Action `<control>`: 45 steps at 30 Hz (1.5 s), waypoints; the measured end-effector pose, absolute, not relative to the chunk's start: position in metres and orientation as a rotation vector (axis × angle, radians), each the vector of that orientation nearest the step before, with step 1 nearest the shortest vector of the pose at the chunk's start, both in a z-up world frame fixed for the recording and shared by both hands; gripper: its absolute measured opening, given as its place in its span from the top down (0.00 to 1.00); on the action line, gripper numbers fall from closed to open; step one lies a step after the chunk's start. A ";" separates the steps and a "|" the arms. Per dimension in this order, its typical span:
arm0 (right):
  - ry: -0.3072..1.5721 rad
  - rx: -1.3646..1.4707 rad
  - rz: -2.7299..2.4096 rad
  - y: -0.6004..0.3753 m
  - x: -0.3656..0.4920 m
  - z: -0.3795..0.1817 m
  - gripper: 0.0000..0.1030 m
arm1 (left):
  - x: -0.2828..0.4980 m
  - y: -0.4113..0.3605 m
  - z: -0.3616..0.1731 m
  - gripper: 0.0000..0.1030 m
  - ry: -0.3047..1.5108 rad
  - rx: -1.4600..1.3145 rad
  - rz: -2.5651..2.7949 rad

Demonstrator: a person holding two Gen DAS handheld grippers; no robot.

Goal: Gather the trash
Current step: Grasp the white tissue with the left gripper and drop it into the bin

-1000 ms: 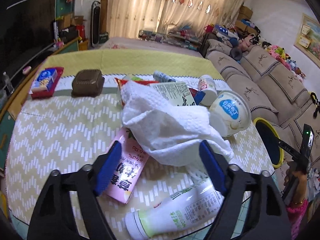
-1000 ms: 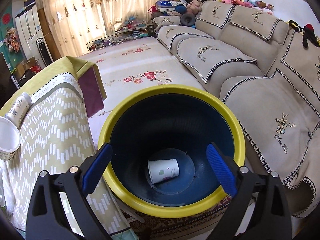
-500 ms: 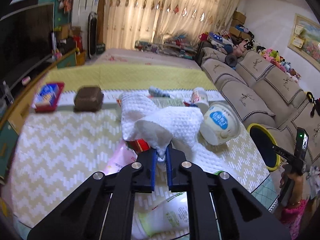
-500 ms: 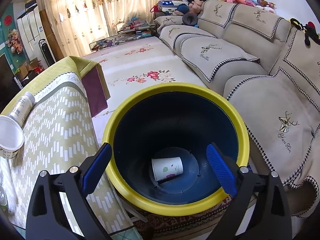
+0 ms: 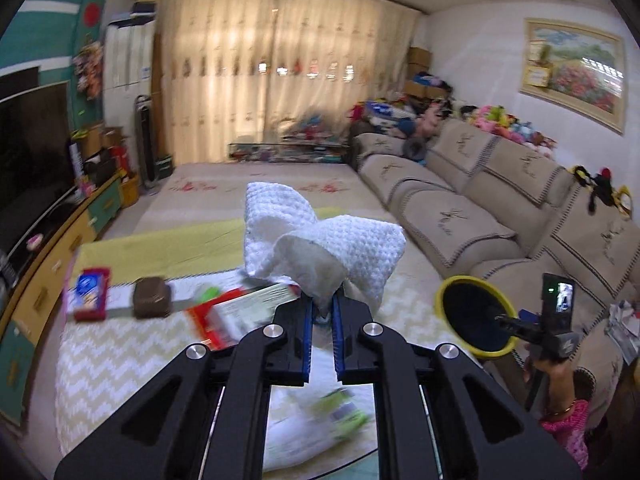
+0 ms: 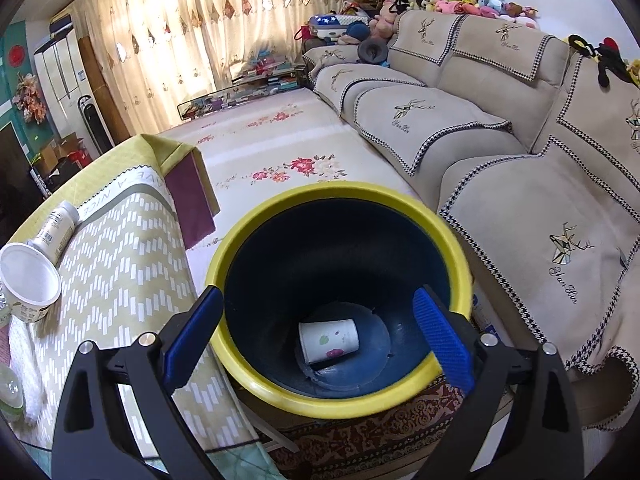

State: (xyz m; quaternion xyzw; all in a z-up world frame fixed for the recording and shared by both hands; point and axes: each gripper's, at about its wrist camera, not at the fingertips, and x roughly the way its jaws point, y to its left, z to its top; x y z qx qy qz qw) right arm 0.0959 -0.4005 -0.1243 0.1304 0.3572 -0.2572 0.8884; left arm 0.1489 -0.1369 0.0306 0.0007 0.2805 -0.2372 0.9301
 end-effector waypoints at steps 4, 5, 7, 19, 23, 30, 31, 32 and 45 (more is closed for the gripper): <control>0.722 0.275 -0.560 -0.411 0.078 -0.118 0.11 | 0.146 -0.186 0.037 0.91 0.584 0.026 -0.583; 0.719 0.276 -0.566 -0.414 0.073 -0.116 0.11 | 0.146 -0.201 0.038 0.91 0.590 0.034 -0.612; 0.710 0.282 -0.585 -0.421 0.063 -0.114 0.11 | 0.147 -0.228 0.037 0.91 0.603 0.049 -0.656; 0.674 0.361 -0.691 -0.475 -0.001 -0.113 0.09 | 0.172 -0.423 -0.018 0.91 0.752 0.191 -0.836; 0.677 0.387 -0.705 -0.486 -0.009 -0.119 0.09 | 0.191 -0.474 -0.053 0.91 0.822 0.235 -0.844; 0.689 0.420 -0.713 -0.501 -0.016 -0.127 0.09 | 0.204 -0.528 -0.096 0.47 0.920 0.335 -0.811; 0.689 0.422 -0.713 -0.501 -0.017 -0.128 0.09 | 0.204 -0.532 -0.099 0.45 0.931 0.345 -0.811; 0.688 0.425 -0.712 -0.501 -0.017 -0.129 0.09 | 0.205 -0.534 -0.101 0.45 0.939 0.349 -0.812; 0.708 0.409 -0.668 -0.478 -0.009 -0.128 0.09 | 0.179 -0.439 -0.037 0.32 0.831 0.194 -0.816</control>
